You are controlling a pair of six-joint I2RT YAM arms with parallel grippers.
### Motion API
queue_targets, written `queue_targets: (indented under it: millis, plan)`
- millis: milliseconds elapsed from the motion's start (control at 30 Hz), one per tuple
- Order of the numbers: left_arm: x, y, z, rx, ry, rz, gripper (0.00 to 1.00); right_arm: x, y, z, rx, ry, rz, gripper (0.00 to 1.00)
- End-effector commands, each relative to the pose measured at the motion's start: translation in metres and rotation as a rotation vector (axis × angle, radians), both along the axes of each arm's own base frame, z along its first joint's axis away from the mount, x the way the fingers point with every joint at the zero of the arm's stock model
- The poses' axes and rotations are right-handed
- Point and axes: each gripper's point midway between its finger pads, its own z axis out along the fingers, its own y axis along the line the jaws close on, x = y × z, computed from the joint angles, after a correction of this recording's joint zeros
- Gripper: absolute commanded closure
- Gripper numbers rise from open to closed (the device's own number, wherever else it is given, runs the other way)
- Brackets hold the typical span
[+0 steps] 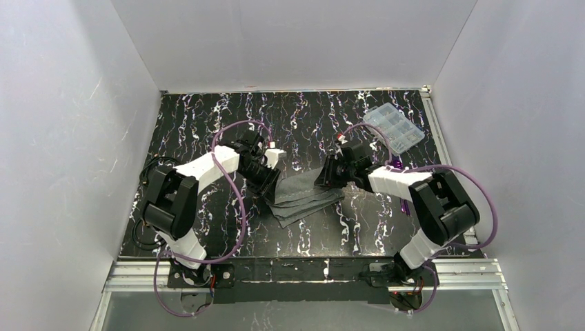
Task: Fold the napkin into a case and place the utensils inside
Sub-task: Rotate the 2/3-rectangle-folded napkin at the center of the board.
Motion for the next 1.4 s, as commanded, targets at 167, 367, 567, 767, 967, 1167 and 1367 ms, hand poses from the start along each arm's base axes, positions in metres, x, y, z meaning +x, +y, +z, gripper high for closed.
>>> queue_targets:
  millis: [167, 367, 567, 767, 967, 1167, 1367]
  plan:
    - [-0.017, 0.007, -0.027, 0.012, 0.059, -0.046, 0.68, 0.006, 0.016, -0.007, 0.103, 0.035, 0.032, 0.63]
    - [-0.015, 0.007, -0.036, 0.009, 0.068, -0.062, 0.72, 0.019, 0.020, 0.023, 0.157, -0.017, 0.009, 0.66]
    - [-0.013, 0.008, -0.032, -0.008, 0.010, -0.091, 0.74, 0.021, 0.054, 0.058, 0.306, 0.007, 0.053, 0.69]
    - [-0.009, 0.017, -0.026, 0.018, -0.091, -0.112, 0.74, 0.013, 0.069, 0.031, 0.356, 0.104, 0.079, 0.72]
    - [0.006, 0.020, -0.024, 0.080, -0.217, -0.149, 0.71, 0.020, 0.039, -0.007, 0.232, 0.125, 0.069, 0.72]
    - [0.021, -0.008, 0.022, -0.040, -0.263, -0.136, 0.57, 0.025, 0.030, -0.005, 0.233, 0.089, 0.086, 0.70]
    - [-0.002, -0.030, 0.070, -0.162, -0.261, -0.259, 0.44, 0.032, 0.023, -0.009, 0.230, 0.075, 0.061, 0.70]
